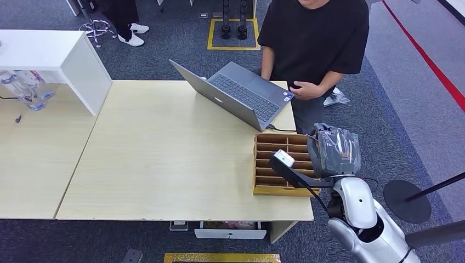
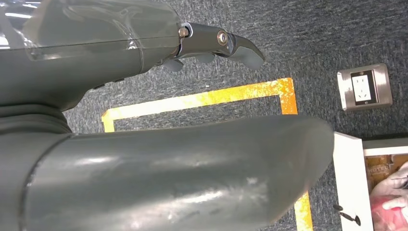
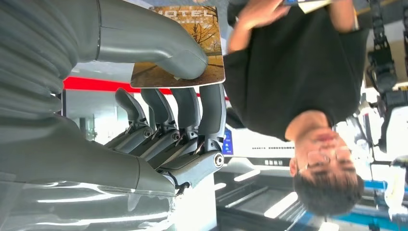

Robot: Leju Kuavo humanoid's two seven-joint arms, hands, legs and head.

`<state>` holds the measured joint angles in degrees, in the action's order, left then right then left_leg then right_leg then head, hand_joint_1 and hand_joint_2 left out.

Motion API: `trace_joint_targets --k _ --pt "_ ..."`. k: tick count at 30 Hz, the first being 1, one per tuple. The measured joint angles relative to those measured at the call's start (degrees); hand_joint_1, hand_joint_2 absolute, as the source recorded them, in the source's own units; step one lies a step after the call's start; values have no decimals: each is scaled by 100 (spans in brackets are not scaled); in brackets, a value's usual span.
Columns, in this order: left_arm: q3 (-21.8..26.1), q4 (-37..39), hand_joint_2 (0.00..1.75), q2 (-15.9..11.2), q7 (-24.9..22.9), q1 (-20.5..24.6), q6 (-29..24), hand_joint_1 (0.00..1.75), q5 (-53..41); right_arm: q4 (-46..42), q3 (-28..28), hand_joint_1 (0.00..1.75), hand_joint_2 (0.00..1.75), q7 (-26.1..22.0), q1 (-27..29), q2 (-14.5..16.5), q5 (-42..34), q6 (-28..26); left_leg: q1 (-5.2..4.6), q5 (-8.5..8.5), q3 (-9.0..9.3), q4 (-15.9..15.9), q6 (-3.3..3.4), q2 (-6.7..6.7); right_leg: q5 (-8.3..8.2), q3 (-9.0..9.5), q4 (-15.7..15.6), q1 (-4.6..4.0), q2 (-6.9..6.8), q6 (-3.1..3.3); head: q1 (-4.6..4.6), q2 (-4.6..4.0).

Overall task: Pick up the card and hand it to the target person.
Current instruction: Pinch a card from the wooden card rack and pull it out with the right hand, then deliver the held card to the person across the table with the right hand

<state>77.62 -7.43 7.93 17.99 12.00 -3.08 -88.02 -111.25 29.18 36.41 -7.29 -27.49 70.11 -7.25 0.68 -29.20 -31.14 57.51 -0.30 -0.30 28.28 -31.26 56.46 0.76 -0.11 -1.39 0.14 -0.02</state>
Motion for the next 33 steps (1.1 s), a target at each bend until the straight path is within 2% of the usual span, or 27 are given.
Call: trace_joint_targets --k 13,21,25,29,33 --pt "-118 0 0 7 -53 55 30 0 0 -92 -204 141 175 -92 -367 -166 -420 -57 0 0 0 0 0 0 -1 0 0 0 0 -1 0 0" --pt "-236 0 0 13 -122 116 50 0 0 176 -313 129 175 -84 -587 -328 -260 -162 0 0 -1 0 0 -1 -1 -1 0 0 -1 -1 0 0" --pt "-304 0 0 21 -146 118 57 0 -1 291 -328 95 175 -87 -611 -435 307 -154 0 0 -2 1 0 -1 -1 -1 0 0 -1 -1 1 0" --pt "-355 0 0 37 -168 121 64 0 0 405 -350 2 175 -109 -609 -518 537 -32 0 0 -2 1 0 -1 -1 -1 0 0 -1 -1 0 0" --pt "-383 0 0 55 -188 123 64 0 0 523 -357 0 175 -131 -592 -561 558 260 0 0 -1 1 0 -1 -1 -1 0 0 0 -1 0 0"
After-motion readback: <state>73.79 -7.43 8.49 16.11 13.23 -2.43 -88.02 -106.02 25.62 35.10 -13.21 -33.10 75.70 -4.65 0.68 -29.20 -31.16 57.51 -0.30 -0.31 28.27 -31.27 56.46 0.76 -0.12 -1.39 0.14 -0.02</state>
